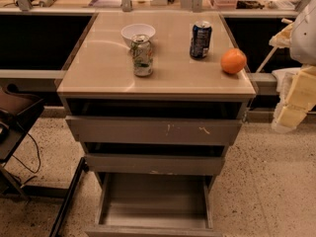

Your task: Place orange into bottom drawer

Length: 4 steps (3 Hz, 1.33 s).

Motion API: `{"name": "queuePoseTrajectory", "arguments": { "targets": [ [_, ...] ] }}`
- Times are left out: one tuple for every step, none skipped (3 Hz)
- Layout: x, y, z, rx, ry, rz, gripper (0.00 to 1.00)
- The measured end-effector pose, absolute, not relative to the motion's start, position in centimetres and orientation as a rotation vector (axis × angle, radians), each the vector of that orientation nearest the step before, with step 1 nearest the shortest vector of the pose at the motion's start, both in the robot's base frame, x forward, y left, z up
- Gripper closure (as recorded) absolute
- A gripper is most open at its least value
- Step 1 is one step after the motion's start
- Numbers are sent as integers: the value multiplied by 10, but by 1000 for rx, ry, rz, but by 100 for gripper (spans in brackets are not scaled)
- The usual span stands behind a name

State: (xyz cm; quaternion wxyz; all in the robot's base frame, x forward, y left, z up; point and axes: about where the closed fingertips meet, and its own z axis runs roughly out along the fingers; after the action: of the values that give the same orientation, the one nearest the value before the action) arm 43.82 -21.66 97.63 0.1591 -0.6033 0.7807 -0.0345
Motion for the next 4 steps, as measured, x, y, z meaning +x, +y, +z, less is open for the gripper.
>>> {"name": "queuePoseTrajectory", "arguments": {
  "targets": [
    [438,-217,976,-1725,2232,-99,0],
    [458,-219,984,-1737,2195,-80,0],
    [501,-228,983,-1760,2154,20,0],
    [546,-236,979,-1764,2115,97,0]
  ]
}}
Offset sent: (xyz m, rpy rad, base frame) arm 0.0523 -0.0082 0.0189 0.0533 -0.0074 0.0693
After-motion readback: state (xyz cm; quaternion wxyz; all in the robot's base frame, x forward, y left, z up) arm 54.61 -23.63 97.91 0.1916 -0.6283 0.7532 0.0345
